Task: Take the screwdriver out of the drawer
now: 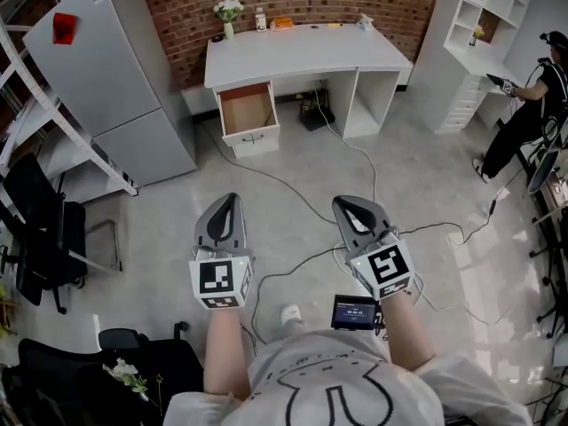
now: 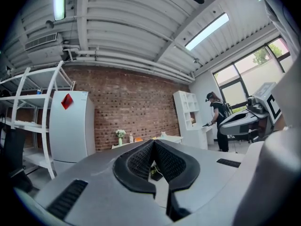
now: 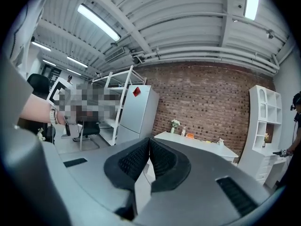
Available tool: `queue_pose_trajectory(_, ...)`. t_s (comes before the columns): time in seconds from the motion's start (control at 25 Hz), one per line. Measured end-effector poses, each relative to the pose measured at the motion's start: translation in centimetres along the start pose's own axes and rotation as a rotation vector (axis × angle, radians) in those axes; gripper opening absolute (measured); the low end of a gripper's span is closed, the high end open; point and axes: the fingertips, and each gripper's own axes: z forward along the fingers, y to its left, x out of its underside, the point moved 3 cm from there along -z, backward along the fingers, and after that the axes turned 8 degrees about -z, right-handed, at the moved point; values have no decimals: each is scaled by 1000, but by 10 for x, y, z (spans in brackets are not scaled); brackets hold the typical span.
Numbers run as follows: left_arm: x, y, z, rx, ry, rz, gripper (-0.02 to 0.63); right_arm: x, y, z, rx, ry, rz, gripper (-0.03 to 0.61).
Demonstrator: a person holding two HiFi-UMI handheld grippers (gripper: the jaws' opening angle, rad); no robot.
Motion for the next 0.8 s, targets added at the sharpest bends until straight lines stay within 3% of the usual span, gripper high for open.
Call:
queue_pose_trajectory(0.32, 0, 56, 59, 17, -15, -20, 9, -4, -17, 76, 29, 8, -8, 20)
queue_pose_trajectory(0.8, 23, 97, 113, 4, 9, -44, 9, 18, -33, 141, 11, 38, 6, 20)
